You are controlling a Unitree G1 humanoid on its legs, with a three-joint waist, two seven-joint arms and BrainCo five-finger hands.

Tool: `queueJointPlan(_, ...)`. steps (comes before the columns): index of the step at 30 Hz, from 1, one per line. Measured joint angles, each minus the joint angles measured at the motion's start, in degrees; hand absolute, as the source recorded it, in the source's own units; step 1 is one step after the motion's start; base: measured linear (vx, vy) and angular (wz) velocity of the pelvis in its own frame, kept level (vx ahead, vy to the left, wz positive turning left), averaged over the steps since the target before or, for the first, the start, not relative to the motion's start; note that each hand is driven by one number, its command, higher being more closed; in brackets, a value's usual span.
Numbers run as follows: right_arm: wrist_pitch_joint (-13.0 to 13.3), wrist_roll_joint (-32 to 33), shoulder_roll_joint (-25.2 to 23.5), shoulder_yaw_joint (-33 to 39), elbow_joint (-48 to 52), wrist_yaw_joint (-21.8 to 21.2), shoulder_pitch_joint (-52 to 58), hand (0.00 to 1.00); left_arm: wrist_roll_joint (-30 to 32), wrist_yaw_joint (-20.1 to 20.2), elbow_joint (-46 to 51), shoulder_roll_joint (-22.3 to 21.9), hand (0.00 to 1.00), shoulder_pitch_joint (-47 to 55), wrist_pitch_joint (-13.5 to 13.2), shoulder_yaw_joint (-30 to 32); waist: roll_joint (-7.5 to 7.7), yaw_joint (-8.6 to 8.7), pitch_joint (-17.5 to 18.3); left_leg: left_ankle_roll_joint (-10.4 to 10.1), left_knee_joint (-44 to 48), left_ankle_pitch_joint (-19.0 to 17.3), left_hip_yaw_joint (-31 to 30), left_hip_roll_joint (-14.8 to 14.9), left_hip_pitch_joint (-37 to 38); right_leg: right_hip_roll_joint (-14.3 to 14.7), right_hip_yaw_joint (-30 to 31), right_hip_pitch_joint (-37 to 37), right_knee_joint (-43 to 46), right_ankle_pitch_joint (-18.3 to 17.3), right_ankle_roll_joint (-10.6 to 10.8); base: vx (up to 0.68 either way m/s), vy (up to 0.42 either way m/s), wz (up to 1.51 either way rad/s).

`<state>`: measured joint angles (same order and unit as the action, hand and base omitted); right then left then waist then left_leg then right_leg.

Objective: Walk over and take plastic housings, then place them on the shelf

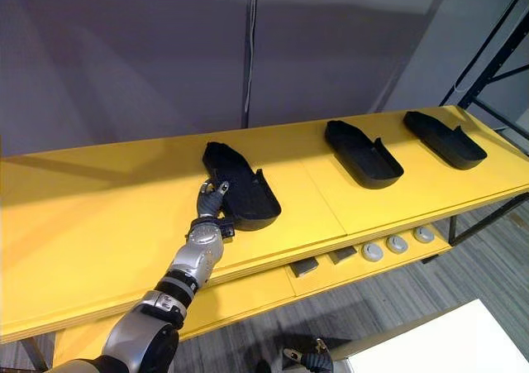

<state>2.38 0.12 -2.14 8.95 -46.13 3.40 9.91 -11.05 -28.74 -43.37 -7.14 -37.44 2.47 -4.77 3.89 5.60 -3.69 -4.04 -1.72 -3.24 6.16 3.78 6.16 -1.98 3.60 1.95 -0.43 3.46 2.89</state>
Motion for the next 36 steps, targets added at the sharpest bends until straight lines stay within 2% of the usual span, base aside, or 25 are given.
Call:
queueJointPlan(13, -0.4, -0.1, 0.1, -0.4, -0.2, -0.1, -0.3, 0.0, 0.1, 1.8, 13.2, -1.4, 0.0, 7.5, 0.1, 0.0, -0.57, -0.36, -0.5, 0.0, 0.1, 0.0, -1.4, 0.0, -0.1, -0.2, -1.2, -1.2, -1.0, 0.1, 0.0, 0.01, 0.008, 0.06)
queueJointPlan(18, -0.4, -0.1, 0.3, -1.2, 0.1, -0.5, -0.1, 0.0, 3.7, 2.6, 26.3, -1.9, 0.0, 9.0, 0.0, -0.3, -0.61, -0.44, -0.5, 0.1, 1.0, -0.4, -1.5, 0.0, -0.3, -0.2, -1.1, -1.0, 0.2, -0.5, 0.1, 0.0, 0.0, 0.0)
queueJointPlan(20, -0.3, 0.1, 0.3, -1.1, 0.6, -0.6, 0.5, 0.0, 5.2, 3.1, 30.3, -1.9, 0.0, 9.2, 0.0, -1.3, -0.71, -1.04, -0.6, 0.6, 2.1, -1.0, -1.5, 0.0, -0.8, -0.2, -1.1, -0.7, 1.0, -1.0, 0.2, 0.0, 0.0, 0.0)
queueJointPlan(22, -0.1, 0.1, 0.5, -1.2, 1.4, -0.9, 1.2, 0.0, 8.3, 4.5, 36.6, -1.9, 0.0, 11.1, -0.8, -3.7, -0.75, -1.79, -0.6, 0.6, 2.5, -1.3, -1.5, 0.0, -0.9, -0.3, -1.1, -0.4, 2.0, -1.5, 0.2, 0.0, 0.0, 0.0)
queueJointPlan(25, 0.0, 0.1, 0.6, -1.1, 1.4, -1.4, 1.3, 0.0, 9.3, 7.1, 41.2, -1.2, 0.0, 13.1, -2.0, -5.7, -0.76, -1.93, -0.6, 0.6, 2.6, -1.3, -1.5, -0.1, -0.9, -0.3, -1.1, -0.4, 2.0, -1.6, 0.3, 0.0, 0.0, 0.0)
queueJointPlan(26, 0.0, 0.1, 0.6, -1.1, 1.4, -1.5, 1.3, 0.0, 9.3, 8.6, 42.3, -0.7, 1.0, 13.5, -2.4, -6.8, -0.76, -2.08, -0.6, 0.7, 2.6, -1.4, -1.5, -0.1, -0.9, -0.4, -1.1, -0.4, 2.0, -1.6, 0.3, 0.0, 0.0, 0.0)
queueJointPlan(30, 0.1, 0.1, 1.0, -1.1, 1.5, -2.6, 1.6, 0.0, 9.3, 15.7, 45.6, 1.1, 1.0, 16.0, -5.4, -13.7, -0.78, -2.7, -0.6, 0.9, 2.7, -1.7, -1.3, -0.2, -1.0, -0.4, -0.9, -0.3, 1.9, -1.7, 0.3, 0.0, 0.006, -0.01)
queueJointPlan(36, 0.2, 0.1, 2.1, -1.1, 0.7, -3.2, 1.7, 0.0, 11.0, 23.5, 45.3, 2.7, 1.0, 18.4, -6.2, -24.0, -0.88, -3.1, -0.6, 0.9, 3.1, -2.2, -0.2, -0.5, -1.1, -0.5, 0.3, 0.2, 2.0, -1.7, 0.4, 0.01, 0.029, -0.09)
